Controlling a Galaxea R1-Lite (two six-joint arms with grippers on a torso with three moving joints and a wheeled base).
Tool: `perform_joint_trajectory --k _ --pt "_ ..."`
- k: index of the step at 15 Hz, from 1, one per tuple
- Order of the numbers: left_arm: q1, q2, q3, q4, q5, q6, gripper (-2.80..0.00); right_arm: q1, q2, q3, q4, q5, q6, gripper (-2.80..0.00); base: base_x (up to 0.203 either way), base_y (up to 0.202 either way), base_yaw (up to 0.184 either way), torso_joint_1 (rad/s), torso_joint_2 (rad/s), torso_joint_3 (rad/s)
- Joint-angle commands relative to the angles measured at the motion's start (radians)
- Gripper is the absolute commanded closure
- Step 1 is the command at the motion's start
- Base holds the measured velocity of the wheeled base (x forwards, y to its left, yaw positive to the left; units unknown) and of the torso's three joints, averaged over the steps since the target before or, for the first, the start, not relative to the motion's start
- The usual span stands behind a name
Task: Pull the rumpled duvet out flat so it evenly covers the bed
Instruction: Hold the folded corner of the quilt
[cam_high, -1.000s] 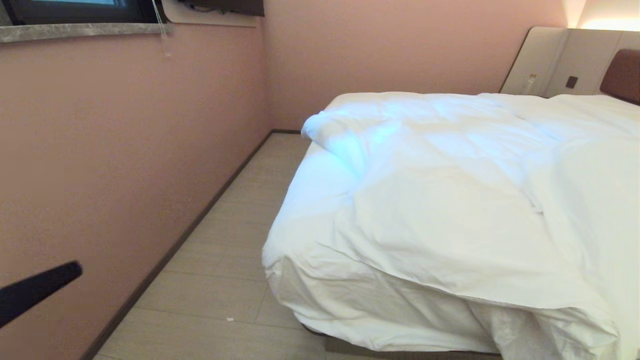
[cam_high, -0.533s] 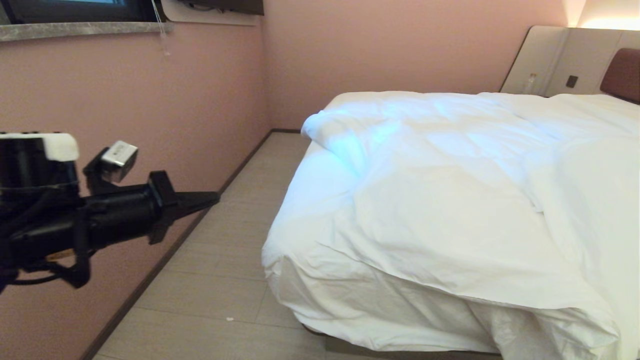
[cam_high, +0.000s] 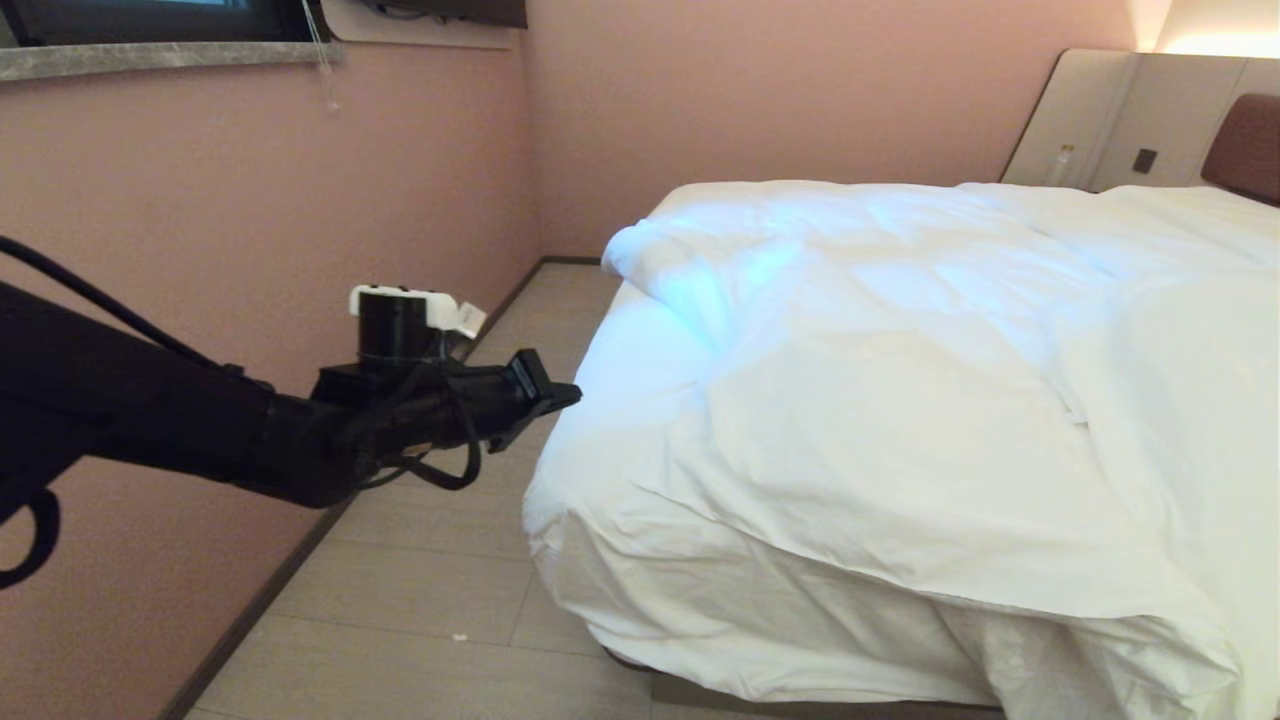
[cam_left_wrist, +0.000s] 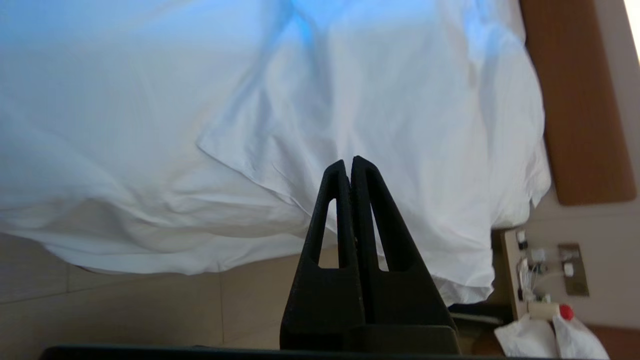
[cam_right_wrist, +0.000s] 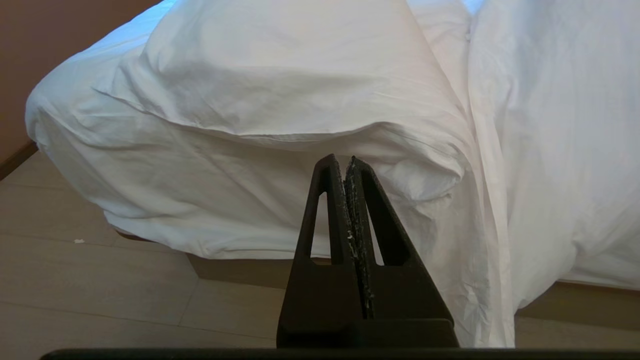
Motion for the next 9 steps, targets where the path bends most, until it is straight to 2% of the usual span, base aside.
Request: perform_joint_trajectory --k 1,4,7,9 --pt "-0.024 0.078 -0.039 -0.002 0.001 -0.005 0.00 0.001 0.001 0.000 0.000 0.000 0.000 0.00 0.000 0.000 0.000 0.000 0.00 0.000" --pt "-0.040 0.129 -0.097 0.055 0.005 -0.003 0.00 0.001 0.001 0.000 0.000 0.000 0.000 0.00 0.000 0.000 0.000 0.000 0.00 0.000" --pt "-0.050 0.176 -0.119 0.068 0.077 0.018 0.00 0.001 0.001 0.000 0.000 0.000 0.000 0.00 0.000 0.000 0.000 0.000 0.00 0.000" --pt "-0.066 0.203 -0.137 0.069 0.093 0.027 0.00 0.001 0.001 0.000 0.000 0.000 0.000 0.00 0.000 0.000 0.000 0.000 0.00 0.000"
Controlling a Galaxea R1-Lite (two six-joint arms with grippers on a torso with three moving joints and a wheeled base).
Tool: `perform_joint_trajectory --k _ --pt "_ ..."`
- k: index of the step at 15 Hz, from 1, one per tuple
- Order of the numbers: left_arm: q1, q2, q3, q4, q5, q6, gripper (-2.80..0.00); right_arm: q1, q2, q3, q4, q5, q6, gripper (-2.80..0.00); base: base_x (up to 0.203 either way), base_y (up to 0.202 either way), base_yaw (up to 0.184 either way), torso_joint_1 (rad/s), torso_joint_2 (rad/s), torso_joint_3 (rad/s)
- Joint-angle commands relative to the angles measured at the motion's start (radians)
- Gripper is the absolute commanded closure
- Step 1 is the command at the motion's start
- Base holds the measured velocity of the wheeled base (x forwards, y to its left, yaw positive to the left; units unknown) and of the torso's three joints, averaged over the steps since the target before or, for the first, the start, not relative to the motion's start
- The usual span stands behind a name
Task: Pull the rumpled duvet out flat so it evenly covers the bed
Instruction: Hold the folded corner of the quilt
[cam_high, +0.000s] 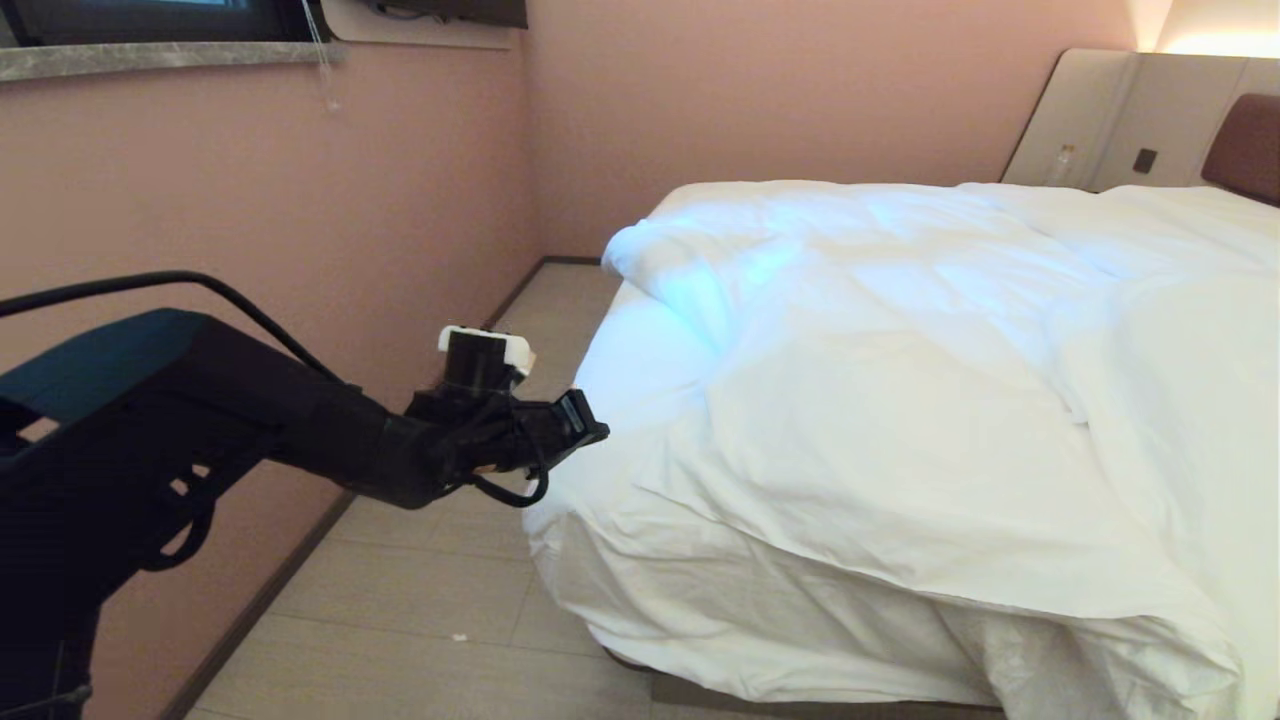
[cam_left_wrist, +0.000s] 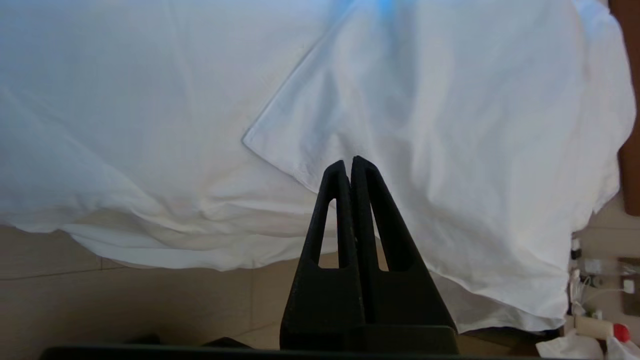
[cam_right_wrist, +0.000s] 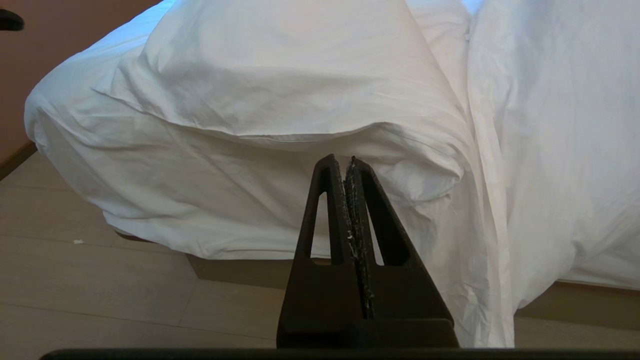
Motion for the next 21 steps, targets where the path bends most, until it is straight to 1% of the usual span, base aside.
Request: perform_joint_trajectory --k 1,3,5,7,8,10,14,16,17,18,19,21 --pt "-0.009 0.026 -0.016 -0.002 -0.001 -0.003 0.00 0.000 0.001 0.000 0.000 0.000 0.000 0.00 0.000 0.000 0.000 0.000 0.00 0.000" --pt "-0.024 0.039 -0.041 0.018 0.008 0.014 0.00 0.000 0.001 0.000 0.000 0.000 0.000 0.00 0.000 0.000 0.000 0.000 0.00 0.000" --pt "-0.031 0.057 -0.071 0.047 0.038 0.028 0.00 0.000 0.001 0.000 0.000 0.000 0.000 0.00 0.000 0.000 0.000 0.000 0.00 0.000" --pt "-0.044 0.104 -0.140 0.112 0.115 0.054 0.00 0.000 0.001 0.000 0.000 0.000 0.000 0.00 0.000 0.000 0.000 0.000 0.00 0.000" --pt "-0.049 0.110 -0.147 0.123 0.128 0.062 0.00 0.000 0.001 0.000 0.000 0.000 0.000 0.00 0.000 0.000 0.000 0.000 0.00 0.000" --pt "-0.052 0.131 -0.180 0.134 0.129 0.068 0.00 0.000 0.001 0.000 0.000 0.000 0.000 0.00 0.000 0.000 0.000 0.000 0.00 0.000" --pt "-0.066 0.148 -0.261 0.208 0.122 0.064 0.00 0.000 0.001 0.000 0.000 0.000 0.000 0.00 0.000 0.000 0.000 0.000 0.00 0.000" --pt "-0.072 0.155 -0.268 0.212 0.120 0.063 0.00 0.000 0.001 0.000 0.000 0.000 0.000 0.00 0.000 0.000 0.000 0.000 0.00 0.000" --pt "-0.079 0.159 -0.280 0.215 0.119 0.061 -2.80 0.000 0.001 0.000 0.000 0.000 0.000 0.00 0.000 0.000 0.000 0.000 0.00 0.000" --pt "-0.091 0.159 -0.288 0.222 0.117 0.052 -2.80 0.000 0.001 0.000 0.000 0.000 0.000 0.00 0.000 0.000 0.000 0.000 0.00 0.000" --pt "-0.106 0.155 -0.289 0.222 0.118 0.026 -2.80 0.000 0.001 0.000 0.000 0.000 0.000 0.00 0.000 0.000 0.000 0.000 0.00 0.000" --pt "-0.127 0.138 -0.286 0.224 0.119 -0.081 -2.80 0.000 0.001 0.000 0.000 0.000 0.000 0.00 0.000 0.000 0.000 0.000 0.00 0.000"
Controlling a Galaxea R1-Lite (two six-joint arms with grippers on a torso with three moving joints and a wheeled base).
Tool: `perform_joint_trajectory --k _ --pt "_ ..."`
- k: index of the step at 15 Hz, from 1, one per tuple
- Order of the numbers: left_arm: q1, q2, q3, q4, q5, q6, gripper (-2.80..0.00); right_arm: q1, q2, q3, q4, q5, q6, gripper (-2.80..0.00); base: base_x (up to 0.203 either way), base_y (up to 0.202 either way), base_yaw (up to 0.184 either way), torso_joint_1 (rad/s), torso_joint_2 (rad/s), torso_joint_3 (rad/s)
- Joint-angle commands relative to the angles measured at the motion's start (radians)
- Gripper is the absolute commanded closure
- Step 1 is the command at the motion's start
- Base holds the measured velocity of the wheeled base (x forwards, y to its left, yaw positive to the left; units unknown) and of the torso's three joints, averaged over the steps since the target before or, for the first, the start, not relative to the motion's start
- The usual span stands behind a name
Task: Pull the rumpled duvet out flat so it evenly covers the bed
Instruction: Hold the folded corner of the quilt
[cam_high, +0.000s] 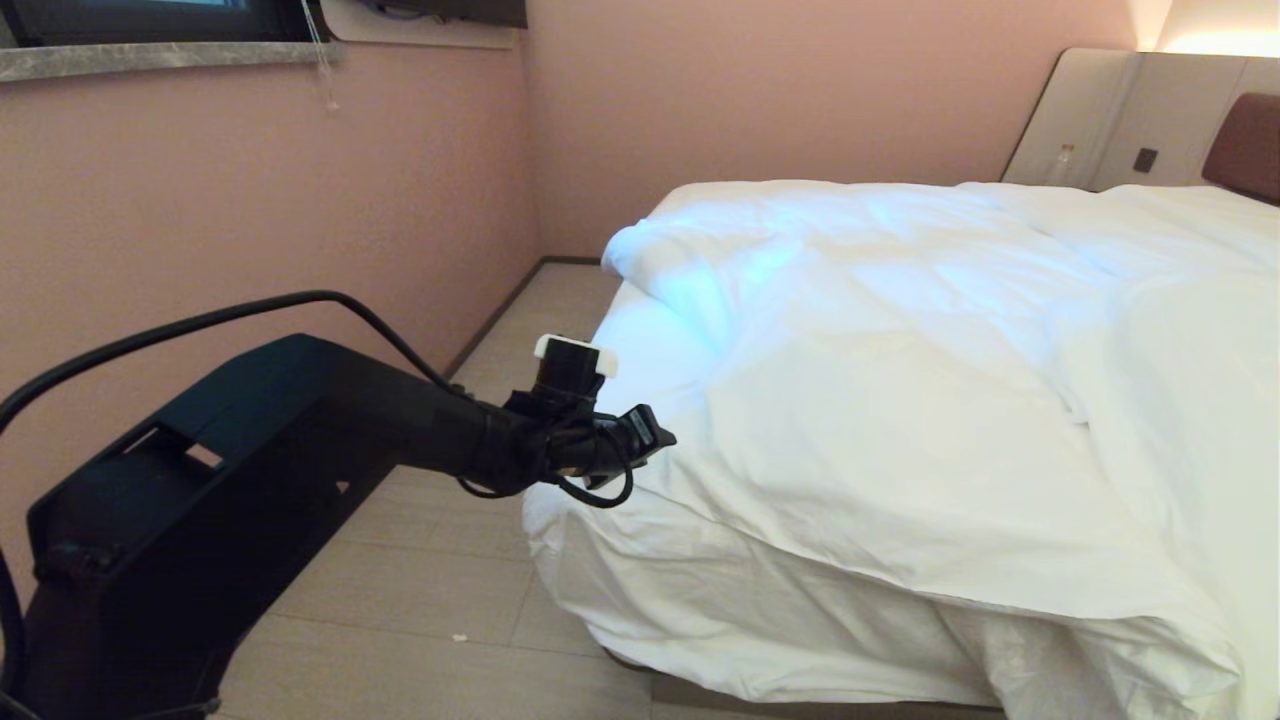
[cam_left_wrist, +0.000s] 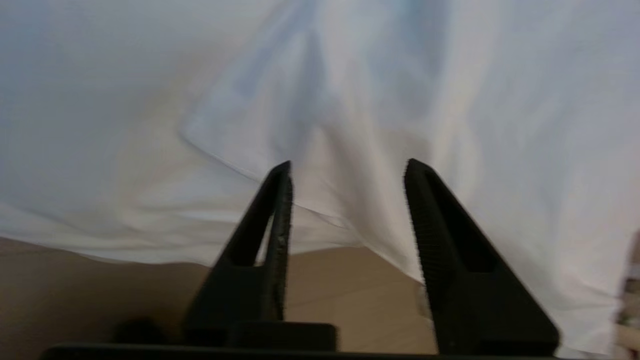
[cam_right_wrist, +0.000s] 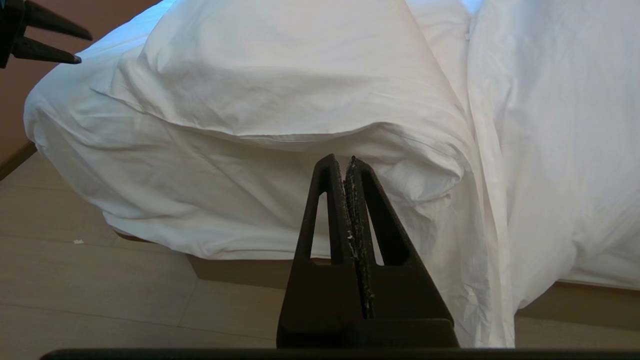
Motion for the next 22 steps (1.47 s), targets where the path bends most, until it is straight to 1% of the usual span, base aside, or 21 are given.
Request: perform_joint_trajectory --k 1,3,4,5,8,10,14,17,19,20,22 --pt "-0.010 -0.022 0.003 -0.001 -0.002 -0.064 -2.80 0.000 0.001 0.000 0.000 0.000 0.000 0.00 0.000 0.000 0.000 0.000 0.00 0.000" --pt "-0.015 -0.026 0.006 -0.003 -0.002 -0.126 -2.80 0.000 0.001 0.000 0.000 0.000 0.000 0.00 0.000 0.000 0.000 0.000 0.00 0.000" --pt "-0.015 -0.022 0.004 -0.002 -0.002 -0.137 -2.80 0.000 0.001 0.000 0.000 0.000 0.000 0.00 0.000 0.000 0.000 0.000 0.00 0.000" --pt "-0.015 -0.012 -0.001 -0.001 -0.002 -0.171 -2.80 0.000 0.001 0.000 0.000 0.000 0.000 0.00 0.000 0.000 0.000 0.000 0.00 0.000" --pt "-0.015 0.000 -0.002 -0.001 0.002 -0.218 -2.80 0.000 0.001 0.000 0.000 0.000 0.000 0.00 0.000 0.000 0.000 0.000 0.00 0.000" --pt "-0.013 0.031 -0.037 0.010 0.008 -0.245 -2.80 0.000 0.001 0.000 0.000 0.000 0.000 0.00 0.000 0.000 0.000 0.000 0.00 0.000" --pt "-0.013 0.062 -0.148 0.145 0.014 -0.248 -2.80 0.000 0.001 0.000 0.000 0.000 0.000 0.00 0.000 0.000 0.000 0.000 0.00 0.000" --pt "-0.015 0.086 -0.229 0.203 0.025 -0.240 -2.80 0.000 0.001 0.000 0.000 0.000 0.000 0.00 0.000 0.000 0.000 0.000 0.00 0.000" --pt "-0.028 0.111 -0.315 0.254 0.029 -0.240 -2.80 0.000 0.001 0.000 0.000 0.000 0.000 0.00 0.000 0.000 0.000 0.000 0.00 0.000" --pt "-0.035 0.127 -0.345 0.266 0.030 -0.239 -2.80 0.000 0.001 0.000 0.000 0.000 0.000 0.00 0.000 0.000 0.000 0.000 0.00 0.000" --pt "-0.044 0.143 -0.363 0.270 0.031 -0.225 -2.80 0.000 0.001 0.000 0.000 0.000 0.000 0.00 0.000 0.000 0.000 0.000 0.00 0.000"
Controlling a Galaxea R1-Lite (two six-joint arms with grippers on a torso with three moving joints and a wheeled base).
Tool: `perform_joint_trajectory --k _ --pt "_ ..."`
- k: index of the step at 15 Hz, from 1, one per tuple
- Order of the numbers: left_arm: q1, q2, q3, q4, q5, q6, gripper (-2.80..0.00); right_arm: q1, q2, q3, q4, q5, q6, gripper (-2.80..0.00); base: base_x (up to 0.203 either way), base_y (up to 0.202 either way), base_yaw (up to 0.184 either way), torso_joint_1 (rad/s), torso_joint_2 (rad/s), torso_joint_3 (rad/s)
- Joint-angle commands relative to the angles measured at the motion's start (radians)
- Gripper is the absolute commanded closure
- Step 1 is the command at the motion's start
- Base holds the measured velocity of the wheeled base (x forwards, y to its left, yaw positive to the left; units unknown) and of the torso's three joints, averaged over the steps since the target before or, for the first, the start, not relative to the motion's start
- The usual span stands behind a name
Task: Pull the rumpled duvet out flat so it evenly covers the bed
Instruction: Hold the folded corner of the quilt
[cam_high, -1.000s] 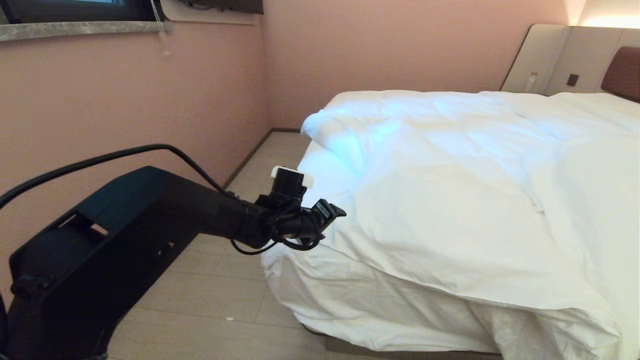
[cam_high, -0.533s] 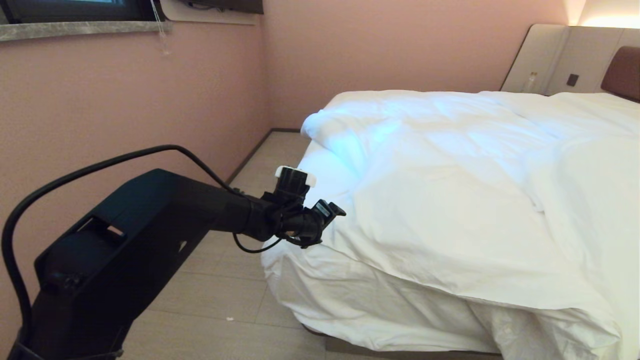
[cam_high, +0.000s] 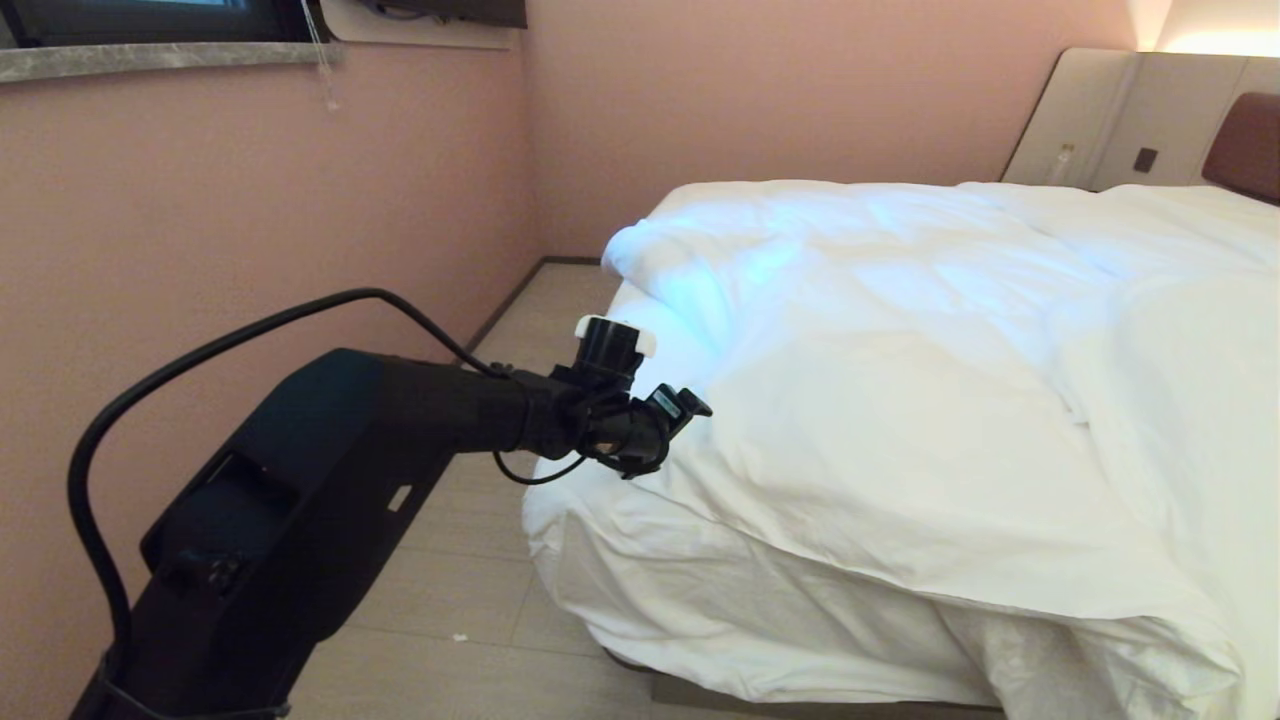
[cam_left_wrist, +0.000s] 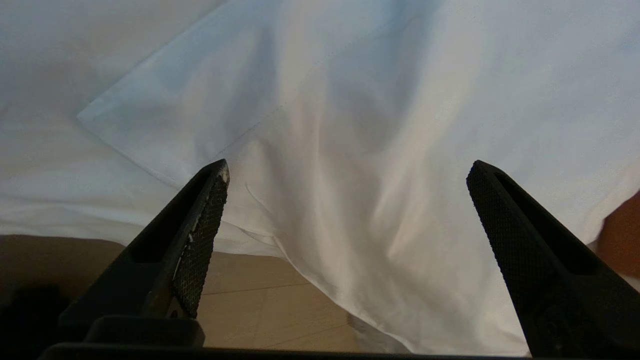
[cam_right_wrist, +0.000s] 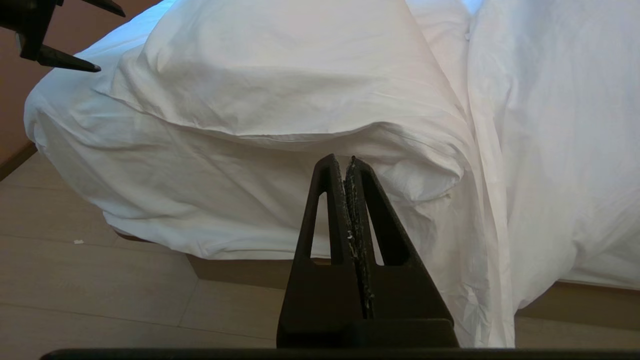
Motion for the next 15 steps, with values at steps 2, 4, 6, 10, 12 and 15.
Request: perform_joint_trajectory --k 2,4,6,10,12,15 --pt "-0.019 0.029 -0.017 0.010 -0.001 0.031 -2.80 0.000 0.001 0.000 0.000 0.000 0.000 0.00 0.000 0.000 0.000 0.000 0.00 0.000" --pt "-0.038 0.044 -0.039 0.034 -0.001 0.105 -2.80 0.000 0.001 0.000 0.000 0.000 0.000 0.00 0.000 0.000 0.000 0.000 0.00 0.000" --pt "-0.038 0.050 -0.045 0.031 -0.001 0.122 -2.80 0.000 0.001 0.000 -0.001 0.000 0.000 0.00 0.000 0.000 0.000 0.000 0.00 0.000" --pt "-0.026 0.080 -0.053 0.018 -0.002 0.303 -2.80 0.000 0.001 0.000 0.000 0.000 0.000 0.00 0.000 0.000 0.000 0.000 0.00 0.000" --pt "-0.007 0.088 -0.058 0.010 -0.007 0.316 -2.80 0.000 0.001 0.000 0.000 0.002 0.000 0.00 0.000 0.000 0.000 0.000 0.00 0.000" --pt "0.012 0.103 -0.058 -0.078 -0.009 0.326 -2.80 0.000 0.001 0.000 -0.001 0.000 0.000 0.00 0.000 0.000 0.000 0.000 0.00 0.000"
